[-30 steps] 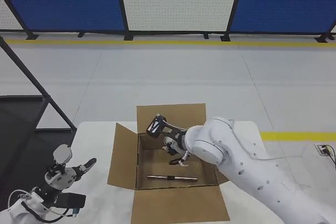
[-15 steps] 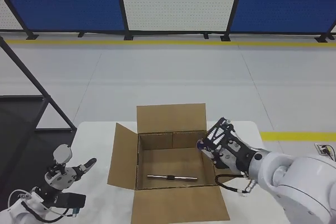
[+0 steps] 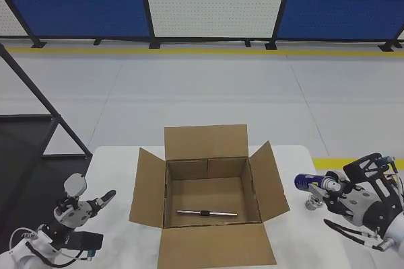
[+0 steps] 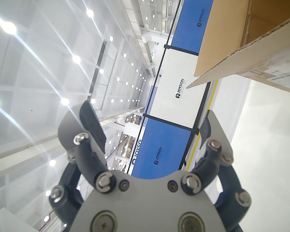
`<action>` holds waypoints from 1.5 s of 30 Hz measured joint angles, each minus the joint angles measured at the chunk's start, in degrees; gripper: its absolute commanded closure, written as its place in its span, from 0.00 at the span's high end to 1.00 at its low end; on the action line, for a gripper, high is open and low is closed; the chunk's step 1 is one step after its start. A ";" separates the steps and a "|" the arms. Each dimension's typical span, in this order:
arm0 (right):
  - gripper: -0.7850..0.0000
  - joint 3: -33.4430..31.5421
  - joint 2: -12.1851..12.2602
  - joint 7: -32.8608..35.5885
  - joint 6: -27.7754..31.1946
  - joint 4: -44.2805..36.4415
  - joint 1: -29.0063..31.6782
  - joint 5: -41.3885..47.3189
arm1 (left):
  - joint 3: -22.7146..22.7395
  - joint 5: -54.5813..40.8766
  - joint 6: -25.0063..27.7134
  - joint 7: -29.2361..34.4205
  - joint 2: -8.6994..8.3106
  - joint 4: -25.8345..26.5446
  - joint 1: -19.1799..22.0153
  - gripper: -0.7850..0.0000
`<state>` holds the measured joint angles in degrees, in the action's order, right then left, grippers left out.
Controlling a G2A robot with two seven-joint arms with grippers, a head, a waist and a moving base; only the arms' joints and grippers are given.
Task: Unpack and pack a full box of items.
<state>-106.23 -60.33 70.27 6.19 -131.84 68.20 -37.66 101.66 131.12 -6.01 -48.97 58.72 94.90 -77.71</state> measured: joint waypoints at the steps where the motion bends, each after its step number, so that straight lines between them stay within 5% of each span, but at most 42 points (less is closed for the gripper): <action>1: 0.00 0.08 0.00 0.06 0.00 0.00 -0.16 -0.03 | 0.00 0.00 0.00 0.00 0.00 0.00 0.00 1.00; 21: 0.00 0.39 0.97 2.70 -0.22 5.16 -0.02 -3.49 | 0.00 0.00 0.00 0.00 0.00 0.00 0.00 1.00; 45: 0.00 20.98 1.16 -0.36 -5.30 33.43 -11.90 -12.91 | 0.00 0.00 0.00 0.00 0.00 0.00 0.00 1.00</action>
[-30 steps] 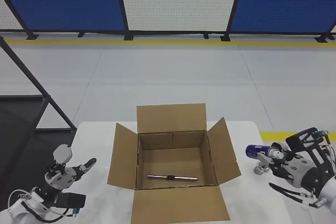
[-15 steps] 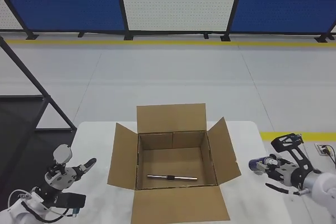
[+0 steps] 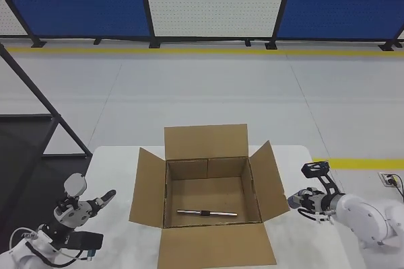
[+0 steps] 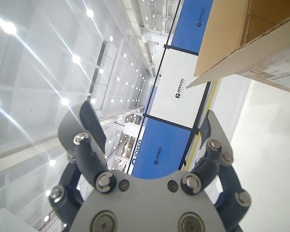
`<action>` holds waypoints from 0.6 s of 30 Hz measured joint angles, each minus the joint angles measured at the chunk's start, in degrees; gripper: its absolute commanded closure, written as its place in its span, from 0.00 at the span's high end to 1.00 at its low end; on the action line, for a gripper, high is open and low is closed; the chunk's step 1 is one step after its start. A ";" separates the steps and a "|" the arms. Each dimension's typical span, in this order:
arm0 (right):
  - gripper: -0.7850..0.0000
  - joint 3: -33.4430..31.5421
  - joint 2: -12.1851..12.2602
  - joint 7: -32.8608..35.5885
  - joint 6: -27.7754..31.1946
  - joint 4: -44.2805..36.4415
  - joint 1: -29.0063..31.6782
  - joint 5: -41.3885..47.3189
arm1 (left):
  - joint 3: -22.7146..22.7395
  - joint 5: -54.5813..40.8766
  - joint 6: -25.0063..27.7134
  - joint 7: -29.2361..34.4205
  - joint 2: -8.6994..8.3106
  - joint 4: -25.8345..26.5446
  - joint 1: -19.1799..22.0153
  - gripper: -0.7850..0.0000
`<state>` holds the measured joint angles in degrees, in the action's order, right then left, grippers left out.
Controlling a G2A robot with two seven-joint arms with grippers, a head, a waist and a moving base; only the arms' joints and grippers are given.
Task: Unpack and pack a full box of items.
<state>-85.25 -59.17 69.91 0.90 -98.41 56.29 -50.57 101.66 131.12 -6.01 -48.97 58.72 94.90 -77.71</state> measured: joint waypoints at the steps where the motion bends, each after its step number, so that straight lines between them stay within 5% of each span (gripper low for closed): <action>1: 0.00 0.72 -0.03 -0.15 -0.75 0.52 -0.41 -1.18 | 0.00 0.00 0.00 0.00 0.00 0.00 0.00 1.00; 18: 0.00 5.84 -0.61 -5.21 -3.05 7.80 -2.57 -2.71 | 0.00 0.00 0.00 0.00 0.00 0.00 0.00 1.00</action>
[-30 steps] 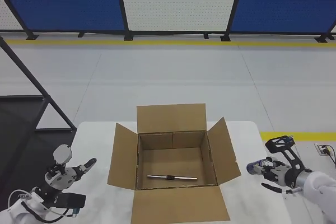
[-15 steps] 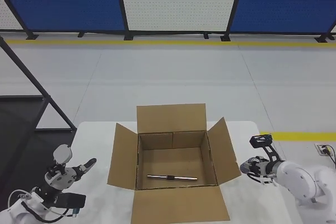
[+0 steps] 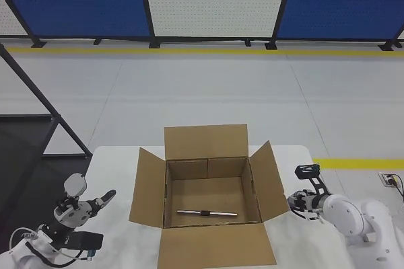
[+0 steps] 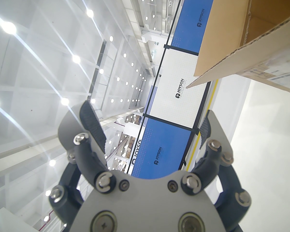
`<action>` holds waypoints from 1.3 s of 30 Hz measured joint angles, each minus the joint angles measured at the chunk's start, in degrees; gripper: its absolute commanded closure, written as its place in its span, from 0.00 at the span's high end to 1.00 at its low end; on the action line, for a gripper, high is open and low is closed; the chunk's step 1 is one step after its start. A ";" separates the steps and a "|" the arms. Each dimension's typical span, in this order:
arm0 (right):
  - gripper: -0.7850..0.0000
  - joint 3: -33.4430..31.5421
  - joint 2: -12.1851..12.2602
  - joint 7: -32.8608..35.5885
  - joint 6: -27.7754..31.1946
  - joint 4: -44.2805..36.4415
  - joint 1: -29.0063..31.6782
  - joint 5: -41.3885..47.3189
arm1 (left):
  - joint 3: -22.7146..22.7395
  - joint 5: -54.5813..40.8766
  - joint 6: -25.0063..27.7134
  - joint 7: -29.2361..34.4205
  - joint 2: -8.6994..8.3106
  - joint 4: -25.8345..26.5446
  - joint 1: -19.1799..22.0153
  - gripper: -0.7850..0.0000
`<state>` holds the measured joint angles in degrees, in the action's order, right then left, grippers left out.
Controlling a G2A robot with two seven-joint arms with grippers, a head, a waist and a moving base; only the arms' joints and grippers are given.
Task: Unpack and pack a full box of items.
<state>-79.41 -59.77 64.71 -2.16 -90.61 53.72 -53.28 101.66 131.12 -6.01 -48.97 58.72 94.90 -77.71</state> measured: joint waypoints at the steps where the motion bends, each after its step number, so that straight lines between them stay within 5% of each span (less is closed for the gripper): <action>1: 0.00 0.39 -0.06 -0.20 -0.20 0.47 -0.22 -0.15 | 0.00 0.00 0.00 0.00 0.00 0.00 0.00 1.00; 8: 0.02 1.85 -0.23 -0.56 -0.38 1.88 -0.76 -0.56 | 0.00 0.00 0.00 0.00 0.00 0.00 0.00 1.00; 9: 0.14 1.97 -0.24 -0.59 -0.37 1.98 -0.75 -0.56 | 0.00 0.00 0.00 0.00 0.00 0.00 0.00 1.00; 13: 0.34 2.42 -0.30 -0.68 -0.32 2.41 -0.69 -0.37 | 0.00 0.00 0.00 0.00 0.00 0.00 0.00 1.00; 29: 0.50 2.82 -0.31 -0.33 -0.01 3.13 -1.03 0.44 | 0.00 0.00 0.00 0.00 0.00 0.00 0.00 1.00; 39: 0.99 1.92 -0.13 -0.65 -0.26 2.59 -0.68 0.81 | 0.00 0.00 0.00 0.00 0.00 0.00 0.00 1.00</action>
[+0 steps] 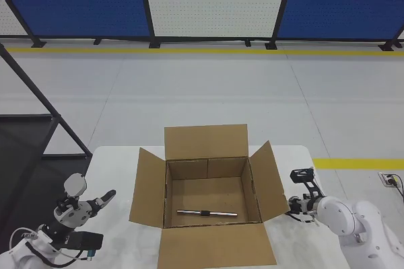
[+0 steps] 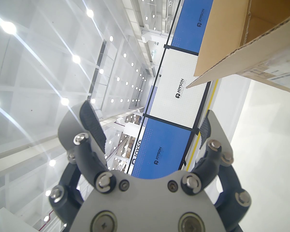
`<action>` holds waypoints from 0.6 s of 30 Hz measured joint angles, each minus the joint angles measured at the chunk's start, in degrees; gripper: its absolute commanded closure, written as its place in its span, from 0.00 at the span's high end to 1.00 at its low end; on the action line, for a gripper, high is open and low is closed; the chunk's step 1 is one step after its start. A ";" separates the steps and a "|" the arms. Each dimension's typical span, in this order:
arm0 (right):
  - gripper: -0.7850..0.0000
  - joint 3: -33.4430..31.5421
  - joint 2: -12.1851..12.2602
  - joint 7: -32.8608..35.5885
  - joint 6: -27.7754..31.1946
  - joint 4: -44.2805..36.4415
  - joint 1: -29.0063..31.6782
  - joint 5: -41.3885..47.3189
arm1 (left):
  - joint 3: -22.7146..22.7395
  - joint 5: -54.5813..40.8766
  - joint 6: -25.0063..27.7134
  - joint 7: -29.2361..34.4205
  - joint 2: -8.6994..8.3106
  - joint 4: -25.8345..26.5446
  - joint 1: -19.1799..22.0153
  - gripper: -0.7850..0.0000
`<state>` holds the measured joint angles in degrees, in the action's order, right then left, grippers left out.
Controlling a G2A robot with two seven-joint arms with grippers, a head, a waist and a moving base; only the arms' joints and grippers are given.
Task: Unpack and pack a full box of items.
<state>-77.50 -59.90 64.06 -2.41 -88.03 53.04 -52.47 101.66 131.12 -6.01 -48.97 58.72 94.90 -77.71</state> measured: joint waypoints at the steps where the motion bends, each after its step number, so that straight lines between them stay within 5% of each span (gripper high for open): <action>1: 1.00 -0.66 0.09 -0.18 -0.03 -0.51 0.29 0.38 | 0.00 0.00 0.00 0.00 0.00 0.00 0.00 1.00; 18: 1.00 -21.45 2.53 -1.99 1.34 -21.18 13.59 7.14 | 0.00 0.00 0.00 0.00 0.00 0.00 0.00 1.00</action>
<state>-98.95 -57.37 62.07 -1.07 -109.20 66.63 -45.33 101.66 131.12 -6.01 -48.97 58.72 94.90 -77.71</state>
